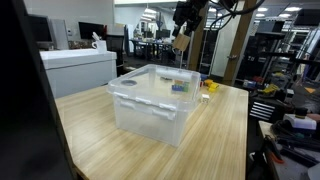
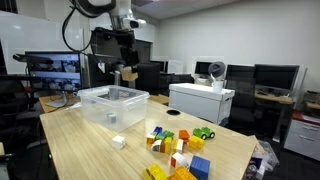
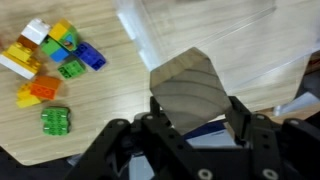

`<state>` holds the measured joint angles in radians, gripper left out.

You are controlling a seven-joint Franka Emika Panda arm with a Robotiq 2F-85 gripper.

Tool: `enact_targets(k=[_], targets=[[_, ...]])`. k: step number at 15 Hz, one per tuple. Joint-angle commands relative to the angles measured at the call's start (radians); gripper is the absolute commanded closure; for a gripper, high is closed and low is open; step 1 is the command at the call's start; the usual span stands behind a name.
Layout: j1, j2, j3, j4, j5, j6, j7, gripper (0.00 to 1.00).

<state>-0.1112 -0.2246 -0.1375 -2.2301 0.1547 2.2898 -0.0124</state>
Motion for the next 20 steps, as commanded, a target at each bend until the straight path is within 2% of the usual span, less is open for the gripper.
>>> enact_targets(k=[1, 2, 3, 4, 5, 10, 11, 14, 20], targets=[[0.089, -0.092, 0.052, -0.106, 0.055, -0.018, -0.071, 0.58], [0.138, -0.074, 0.076, -0.168, 0.074, 0.019, -0.099, 0.58], [0.157, -0.064, 0.086, -0.185, 0.085, 0.034, -0.118, 0.58], [0.171, -0.039, 0.097, -0.198, 0.075, 0.036, -0.118, 0.08], [0.181, -0.018, 0.104, -0.206, 0.074, 0.044, -0.116, 0.03], [0.144, -0.03, 0.059, -0.169, 0.079, 0.063, -0.128, 0.0], [0.101, -0.027, 0.015, -0.138, 0.073, 0.072, -0.113, 0.0], [0.031, 0.007, -0.045, -0.106, 0.053, 0.091, -0.089, 0.0], [-0.123, 0.099, -0.128, -0.169, -0.067, 0.087, -0.011, 0.0]])
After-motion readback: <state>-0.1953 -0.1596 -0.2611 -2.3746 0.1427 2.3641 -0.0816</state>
